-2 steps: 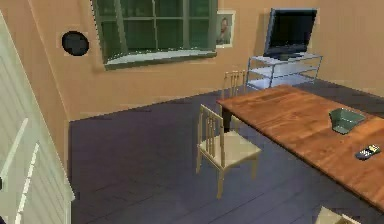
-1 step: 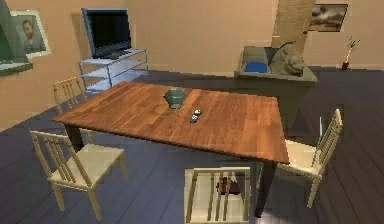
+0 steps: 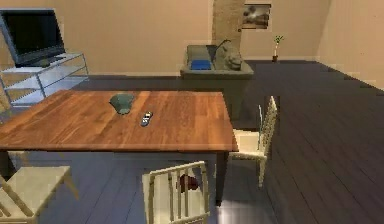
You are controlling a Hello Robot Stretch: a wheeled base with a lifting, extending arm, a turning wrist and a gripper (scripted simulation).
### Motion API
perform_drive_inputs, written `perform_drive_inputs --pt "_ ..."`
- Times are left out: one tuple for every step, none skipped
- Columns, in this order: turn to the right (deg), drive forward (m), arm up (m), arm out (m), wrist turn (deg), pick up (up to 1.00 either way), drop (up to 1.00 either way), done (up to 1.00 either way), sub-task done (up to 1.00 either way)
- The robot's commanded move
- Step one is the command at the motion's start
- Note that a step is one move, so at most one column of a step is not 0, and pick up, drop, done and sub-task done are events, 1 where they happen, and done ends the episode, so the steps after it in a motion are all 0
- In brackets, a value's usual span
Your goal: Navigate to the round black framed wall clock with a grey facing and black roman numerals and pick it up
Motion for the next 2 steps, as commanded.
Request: perform_drive_inputs --pt "0.0 0.15 0.0 0.0 0.0 0.0 0.0 0.0 0.0" --pt "-45.0 0.0 0.0 0.0 0.0 0.0 0.0 0.0 0.0"
